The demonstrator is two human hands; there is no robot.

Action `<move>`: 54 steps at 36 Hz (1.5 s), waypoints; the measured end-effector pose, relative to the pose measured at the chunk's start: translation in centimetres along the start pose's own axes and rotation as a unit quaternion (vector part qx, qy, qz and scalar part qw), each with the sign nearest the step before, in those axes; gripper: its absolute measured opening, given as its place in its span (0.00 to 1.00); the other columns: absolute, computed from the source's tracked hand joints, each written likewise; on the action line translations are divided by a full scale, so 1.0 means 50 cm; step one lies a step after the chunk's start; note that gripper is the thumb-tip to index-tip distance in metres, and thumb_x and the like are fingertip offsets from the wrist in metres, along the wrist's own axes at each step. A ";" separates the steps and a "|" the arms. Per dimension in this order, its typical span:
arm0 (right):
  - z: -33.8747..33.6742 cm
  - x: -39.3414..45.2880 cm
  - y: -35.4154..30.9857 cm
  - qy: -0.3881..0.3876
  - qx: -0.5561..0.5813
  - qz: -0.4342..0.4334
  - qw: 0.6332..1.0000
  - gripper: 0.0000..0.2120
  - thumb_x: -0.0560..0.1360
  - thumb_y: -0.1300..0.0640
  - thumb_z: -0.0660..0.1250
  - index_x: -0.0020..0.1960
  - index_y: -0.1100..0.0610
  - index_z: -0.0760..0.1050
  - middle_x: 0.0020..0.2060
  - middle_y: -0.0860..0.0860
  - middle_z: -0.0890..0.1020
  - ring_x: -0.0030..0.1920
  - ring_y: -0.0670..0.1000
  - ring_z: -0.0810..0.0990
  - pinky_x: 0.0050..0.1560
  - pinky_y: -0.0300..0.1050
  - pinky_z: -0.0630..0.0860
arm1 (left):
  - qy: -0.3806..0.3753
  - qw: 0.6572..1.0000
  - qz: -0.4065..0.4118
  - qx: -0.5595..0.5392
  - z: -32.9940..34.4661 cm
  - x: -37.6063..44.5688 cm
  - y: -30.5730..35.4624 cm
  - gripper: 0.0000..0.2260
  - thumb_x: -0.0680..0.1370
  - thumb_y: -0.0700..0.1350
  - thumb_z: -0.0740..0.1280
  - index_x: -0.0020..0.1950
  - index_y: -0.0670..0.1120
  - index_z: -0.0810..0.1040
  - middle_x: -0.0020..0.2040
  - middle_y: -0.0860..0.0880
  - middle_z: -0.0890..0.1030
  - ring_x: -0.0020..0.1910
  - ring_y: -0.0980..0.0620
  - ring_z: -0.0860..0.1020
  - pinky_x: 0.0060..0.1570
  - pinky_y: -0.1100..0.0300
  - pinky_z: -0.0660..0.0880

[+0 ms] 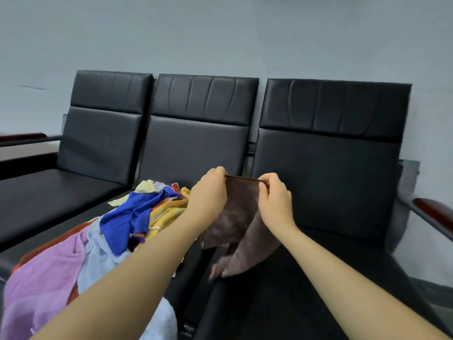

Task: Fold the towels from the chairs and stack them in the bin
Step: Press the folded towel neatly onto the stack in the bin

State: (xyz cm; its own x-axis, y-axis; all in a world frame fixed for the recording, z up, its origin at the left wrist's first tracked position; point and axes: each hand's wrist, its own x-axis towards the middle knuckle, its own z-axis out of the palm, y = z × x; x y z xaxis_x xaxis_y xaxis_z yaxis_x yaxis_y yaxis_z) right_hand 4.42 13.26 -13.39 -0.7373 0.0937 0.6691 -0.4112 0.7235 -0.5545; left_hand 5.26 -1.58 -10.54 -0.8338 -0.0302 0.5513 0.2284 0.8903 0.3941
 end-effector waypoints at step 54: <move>-0.448 -0.017 0.217 0.258 0.148 0.187 0.936 0.04 0.82 0.61 0.54 0.54 0.55 0.66 0.50 0.50 0.74 0.51 0.47 0.73 0.42 0.31 0.69 | 0.095 0.927 -0.018 -0.363 0.084 -0.048 0.299 0.14 0.77 0.33 0.49 0.53 0.48 0.69 0.49 0.54 0.73 0.51 0.53 0.71 0.50 0.61 0.67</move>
State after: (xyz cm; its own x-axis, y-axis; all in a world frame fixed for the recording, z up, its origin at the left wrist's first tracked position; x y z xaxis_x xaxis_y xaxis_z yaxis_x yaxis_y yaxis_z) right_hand 12.60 36.38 -8.90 -0.5333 0.6761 0.5083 -0.3625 0.3603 -0.8595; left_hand 8.57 13.71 -9.07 -0.7593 -0.1951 0.6208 0.5380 0.3483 0.7676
